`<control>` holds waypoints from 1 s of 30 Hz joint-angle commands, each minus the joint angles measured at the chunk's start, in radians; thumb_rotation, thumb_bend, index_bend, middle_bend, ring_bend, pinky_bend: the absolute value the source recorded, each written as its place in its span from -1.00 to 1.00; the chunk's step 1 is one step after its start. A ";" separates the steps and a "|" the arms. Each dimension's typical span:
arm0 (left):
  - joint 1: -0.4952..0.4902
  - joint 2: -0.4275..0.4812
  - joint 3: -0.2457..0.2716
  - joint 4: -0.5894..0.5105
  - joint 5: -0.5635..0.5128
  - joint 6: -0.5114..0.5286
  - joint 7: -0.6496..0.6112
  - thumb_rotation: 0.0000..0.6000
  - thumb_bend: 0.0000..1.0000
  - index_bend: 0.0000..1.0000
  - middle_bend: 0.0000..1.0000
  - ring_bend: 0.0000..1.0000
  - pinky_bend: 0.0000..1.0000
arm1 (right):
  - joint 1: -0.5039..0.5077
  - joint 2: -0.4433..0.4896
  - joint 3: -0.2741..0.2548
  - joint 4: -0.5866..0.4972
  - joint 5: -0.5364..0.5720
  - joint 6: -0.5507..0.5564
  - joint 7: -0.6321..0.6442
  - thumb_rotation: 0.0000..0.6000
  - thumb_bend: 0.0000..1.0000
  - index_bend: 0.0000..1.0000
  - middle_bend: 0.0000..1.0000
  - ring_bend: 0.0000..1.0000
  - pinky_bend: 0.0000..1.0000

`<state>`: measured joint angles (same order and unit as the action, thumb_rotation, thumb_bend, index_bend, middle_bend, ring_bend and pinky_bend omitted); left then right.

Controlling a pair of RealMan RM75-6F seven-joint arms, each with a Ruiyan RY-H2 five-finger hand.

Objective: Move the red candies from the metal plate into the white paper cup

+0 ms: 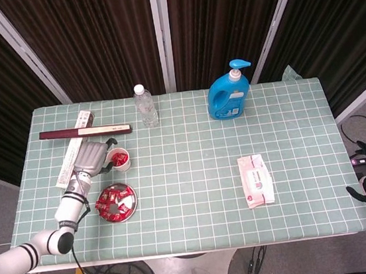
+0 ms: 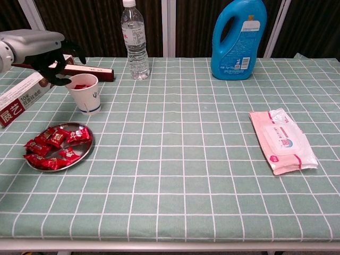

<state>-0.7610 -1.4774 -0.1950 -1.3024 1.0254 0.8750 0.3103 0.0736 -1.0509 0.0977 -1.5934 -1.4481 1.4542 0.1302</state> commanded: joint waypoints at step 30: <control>0.120 -0.015 0.215 -0.031 0.171 -0.006 0.042 1.00 -0.33 -0.12 0.74 0.86 1.00 | -0.003 0.002 -0.005 -0.014 -0.011 0.012 -0.012 1.00 -0.84 -0.97 -0.54 -0.93 -0.15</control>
<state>-0.6410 -1.4896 0.0184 -1.3349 1.1940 0.8716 0.3554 0.0707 -1.0485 0.0926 -1.6070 -1.4592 1.4658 0.1180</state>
